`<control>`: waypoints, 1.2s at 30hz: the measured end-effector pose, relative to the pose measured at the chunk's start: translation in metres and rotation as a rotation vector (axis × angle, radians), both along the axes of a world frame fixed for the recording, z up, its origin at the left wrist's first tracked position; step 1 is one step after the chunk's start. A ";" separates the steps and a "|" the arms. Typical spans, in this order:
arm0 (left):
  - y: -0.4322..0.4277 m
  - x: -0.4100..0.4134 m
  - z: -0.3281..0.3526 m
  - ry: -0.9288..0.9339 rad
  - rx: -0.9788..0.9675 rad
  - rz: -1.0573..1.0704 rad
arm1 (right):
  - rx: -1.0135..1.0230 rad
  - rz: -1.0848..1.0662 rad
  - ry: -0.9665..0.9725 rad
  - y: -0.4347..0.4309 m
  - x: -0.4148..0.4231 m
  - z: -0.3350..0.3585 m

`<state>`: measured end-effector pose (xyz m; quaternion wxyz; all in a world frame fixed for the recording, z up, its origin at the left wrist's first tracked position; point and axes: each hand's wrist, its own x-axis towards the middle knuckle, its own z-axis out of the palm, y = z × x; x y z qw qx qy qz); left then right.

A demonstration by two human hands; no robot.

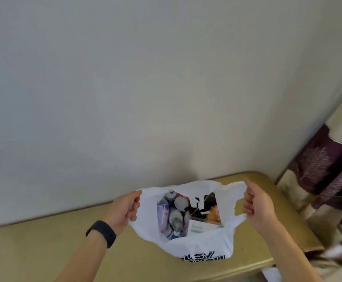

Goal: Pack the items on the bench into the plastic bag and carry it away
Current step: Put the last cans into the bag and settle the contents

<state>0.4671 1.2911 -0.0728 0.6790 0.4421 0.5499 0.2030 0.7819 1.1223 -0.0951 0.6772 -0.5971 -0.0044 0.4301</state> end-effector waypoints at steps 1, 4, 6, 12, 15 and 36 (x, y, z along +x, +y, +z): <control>-0.003 0.002 0.001 0.000 -0.021 0.012 | -0.022 0.081 -0.030 0.007 -0.008 0.007; 0.009 0.028 0.035 -0.060 -0.054 0.040 | -0.132 0.285 -0.216 0.044 -0.020 0.050; 0.021 0.052 0.078 -0.070 0.012 -0.013 | -0.143 0.285 -0.325 0.064 -0.018 0.088; 0.031 0.047 0.134 -0.112 0.107 0.002 | 0.022 0.107 -0.297 0.045 0.010 0.119; 0.025 0.039 0.114 -0.065 0.039 -0.006 | -0.050 0.175 -0.313 0.039 0.004 0.097; -0.085 0.003 -0.013 0.316 0.535 0.102 | -0.380 0.337 -0.911 -0.067 -0.067 -0.028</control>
